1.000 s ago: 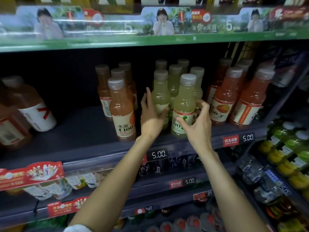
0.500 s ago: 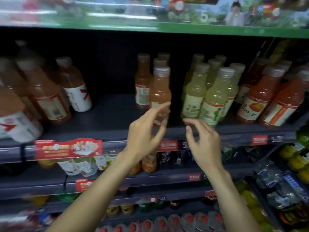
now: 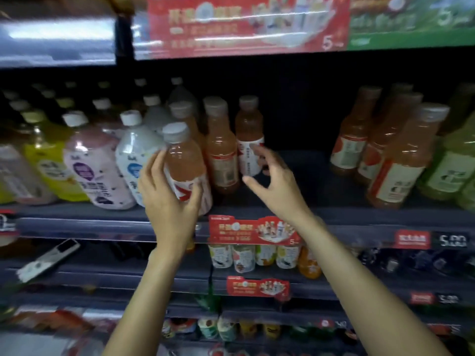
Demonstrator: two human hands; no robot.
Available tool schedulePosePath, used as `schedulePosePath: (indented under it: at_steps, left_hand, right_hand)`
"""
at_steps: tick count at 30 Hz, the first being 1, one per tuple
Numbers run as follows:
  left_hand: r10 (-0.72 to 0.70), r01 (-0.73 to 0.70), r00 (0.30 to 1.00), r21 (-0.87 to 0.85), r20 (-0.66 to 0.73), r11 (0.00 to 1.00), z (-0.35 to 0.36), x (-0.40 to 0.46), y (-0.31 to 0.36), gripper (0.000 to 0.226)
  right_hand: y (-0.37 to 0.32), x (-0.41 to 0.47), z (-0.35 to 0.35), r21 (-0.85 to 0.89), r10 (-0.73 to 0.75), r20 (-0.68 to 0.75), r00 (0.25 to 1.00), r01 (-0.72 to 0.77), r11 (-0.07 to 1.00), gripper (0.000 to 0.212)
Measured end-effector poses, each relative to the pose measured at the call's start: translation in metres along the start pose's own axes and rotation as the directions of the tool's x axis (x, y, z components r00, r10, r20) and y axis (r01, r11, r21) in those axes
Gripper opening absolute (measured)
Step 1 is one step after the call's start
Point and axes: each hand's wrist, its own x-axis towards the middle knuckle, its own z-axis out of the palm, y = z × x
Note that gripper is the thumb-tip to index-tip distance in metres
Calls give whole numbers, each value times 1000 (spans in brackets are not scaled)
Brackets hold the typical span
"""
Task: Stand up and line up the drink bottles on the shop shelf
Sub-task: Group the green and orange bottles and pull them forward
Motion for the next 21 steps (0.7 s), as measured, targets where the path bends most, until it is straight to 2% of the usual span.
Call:
schedulePosePath:
  at_steps: [4,7,11,13,18,19,21]
  left_hand:
    - [-16,12,998,73,53,997,7,9,-2,83]
    - [-1,-3,999,100,44,995,12,11,-8,84]
    - [16,-20,999,96,46,995,12,13,-12,82]
    - [15,-19,999,97,48,995,12,13,-12,81]
    - [6,-10,999,93,46,996,13,13,-14,81]
    - [8,-12,999,92,41,996,13,13,-14,82]
    - [9,-11,1000,87,30,996,13,14,-14,82]
  right_hand:
    - [-19,50,24,95,-13,-62,998,19,995,77]
    - [-27,74,38,90,15,-37,999,-12,996,90]
    - [-30,77,44,5,-34,-43,999,35,999,90]
    - [-28,71,37,-31,-15,-82,997,12,999,88]
    - [-15,45,0,-194,60,-180,982,-95,976,92]
    - [-14,39,-6,-261,36,-212,977,-92,961,92]
    - [-14,32,-12,-492,-103,-298,949,-60,869,88]
